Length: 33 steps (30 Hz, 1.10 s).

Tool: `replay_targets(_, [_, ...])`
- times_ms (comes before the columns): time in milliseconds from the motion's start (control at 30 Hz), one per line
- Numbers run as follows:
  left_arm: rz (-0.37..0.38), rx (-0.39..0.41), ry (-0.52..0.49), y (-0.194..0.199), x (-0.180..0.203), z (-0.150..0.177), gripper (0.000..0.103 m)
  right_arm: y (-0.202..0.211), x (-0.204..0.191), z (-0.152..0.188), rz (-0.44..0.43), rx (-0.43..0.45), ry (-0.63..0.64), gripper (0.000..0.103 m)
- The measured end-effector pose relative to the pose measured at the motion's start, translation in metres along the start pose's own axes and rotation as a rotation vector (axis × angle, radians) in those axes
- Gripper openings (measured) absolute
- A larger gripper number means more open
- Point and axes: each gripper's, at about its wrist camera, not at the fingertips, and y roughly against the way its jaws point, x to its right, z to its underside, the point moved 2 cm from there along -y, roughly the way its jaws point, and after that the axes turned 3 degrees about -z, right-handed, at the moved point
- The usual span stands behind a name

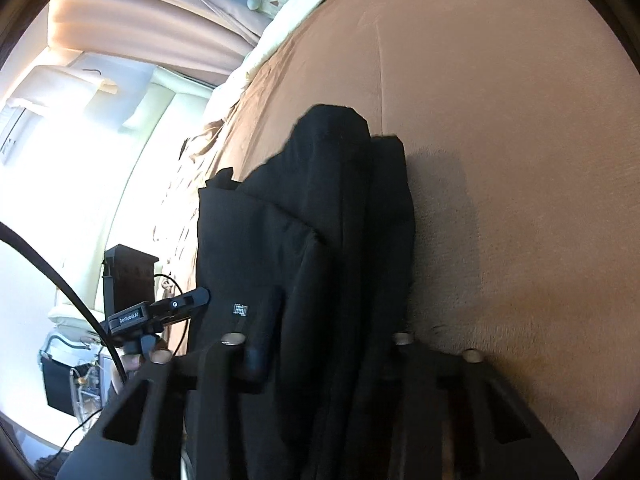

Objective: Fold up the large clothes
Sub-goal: 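Lift the shirt bundle with both tools and carry it toward the headboard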

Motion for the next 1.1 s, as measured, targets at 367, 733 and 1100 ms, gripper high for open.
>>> replay_targets(367, [0.045,0.060,-0.036,0.053,0.020,0.011,0.027,0.048,-0.086,0.030,0.087,0.077,0.154,0.011])
replay_targets(733, [0.122,0.218,-0.051,0.161,0.017,0.040,0.024,0.095,-0.198,0.082,0.065,0.137,0.314,0.011])
replay_targets(1100, [0.098,0.409,-0.047,0.304,-0.028,0.073,0.023,0.107,-0.303,0.137,-0.003,0.133,0.485,0.011])
